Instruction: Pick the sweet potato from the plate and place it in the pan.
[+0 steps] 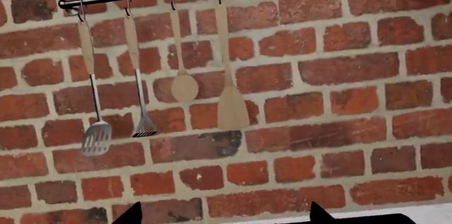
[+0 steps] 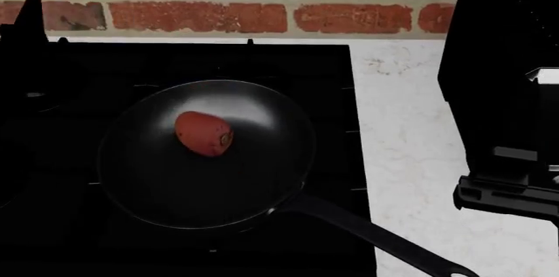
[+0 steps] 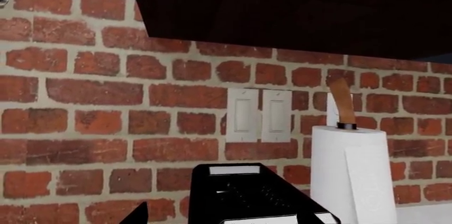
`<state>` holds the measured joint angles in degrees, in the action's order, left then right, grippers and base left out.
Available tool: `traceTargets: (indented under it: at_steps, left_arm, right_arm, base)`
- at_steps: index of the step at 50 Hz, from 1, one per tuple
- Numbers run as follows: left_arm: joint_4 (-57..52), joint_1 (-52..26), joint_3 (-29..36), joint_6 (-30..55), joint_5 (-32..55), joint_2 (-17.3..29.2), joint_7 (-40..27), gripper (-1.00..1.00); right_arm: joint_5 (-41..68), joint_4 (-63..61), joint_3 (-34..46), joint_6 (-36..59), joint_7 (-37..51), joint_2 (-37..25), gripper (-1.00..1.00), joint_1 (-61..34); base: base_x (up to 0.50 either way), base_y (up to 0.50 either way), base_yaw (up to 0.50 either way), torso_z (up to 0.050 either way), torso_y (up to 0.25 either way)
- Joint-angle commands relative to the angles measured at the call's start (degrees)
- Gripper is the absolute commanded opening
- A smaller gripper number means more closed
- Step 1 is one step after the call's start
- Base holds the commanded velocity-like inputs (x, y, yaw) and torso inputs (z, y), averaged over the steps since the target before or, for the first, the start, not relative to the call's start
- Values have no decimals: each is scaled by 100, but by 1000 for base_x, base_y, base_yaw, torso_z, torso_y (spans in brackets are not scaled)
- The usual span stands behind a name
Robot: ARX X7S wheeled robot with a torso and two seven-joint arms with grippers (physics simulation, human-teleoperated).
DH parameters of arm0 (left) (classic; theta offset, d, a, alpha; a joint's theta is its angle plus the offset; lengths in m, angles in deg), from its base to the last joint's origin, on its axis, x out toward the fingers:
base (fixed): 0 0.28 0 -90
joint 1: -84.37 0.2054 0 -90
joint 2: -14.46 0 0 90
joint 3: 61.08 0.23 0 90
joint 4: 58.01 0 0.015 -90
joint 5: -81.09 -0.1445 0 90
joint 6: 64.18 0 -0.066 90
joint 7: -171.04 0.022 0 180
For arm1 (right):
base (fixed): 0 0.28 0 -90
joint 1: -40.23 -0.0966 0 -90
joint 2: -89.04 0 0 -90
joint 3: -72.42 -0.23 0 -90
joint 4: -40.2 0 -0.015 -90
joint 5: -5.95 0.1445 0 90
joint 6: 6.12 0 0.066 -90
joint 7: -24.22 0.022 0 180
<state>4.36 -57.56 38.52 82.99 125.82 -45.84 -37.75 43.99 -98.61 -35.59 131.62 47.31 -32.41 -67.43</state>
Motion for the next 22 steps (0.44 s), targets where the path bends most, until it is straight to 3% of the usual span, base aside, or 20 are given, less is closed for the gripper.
traceTargets:
  at_steps: [1,15,22]
  left_arm:
    - [-238,612,-765,-47,60,214,-535,100]
    - [-1072,2427,-1637,-507,110,134,-1015,100]
    - [-1111,2720,-1693,-620,70,70,-1047,100]
  right_arm:
    - [-103,191,65,-199,-146,-38,100,69]
    - [-139,232,40,-421,-204,133,100,489]
    - [-236,376,89,-574,-254,203,100,625]
  base:
    - [0,0,0,0,0]
    - [0,0,0,0,0]
    - [0,0,0,0,0]
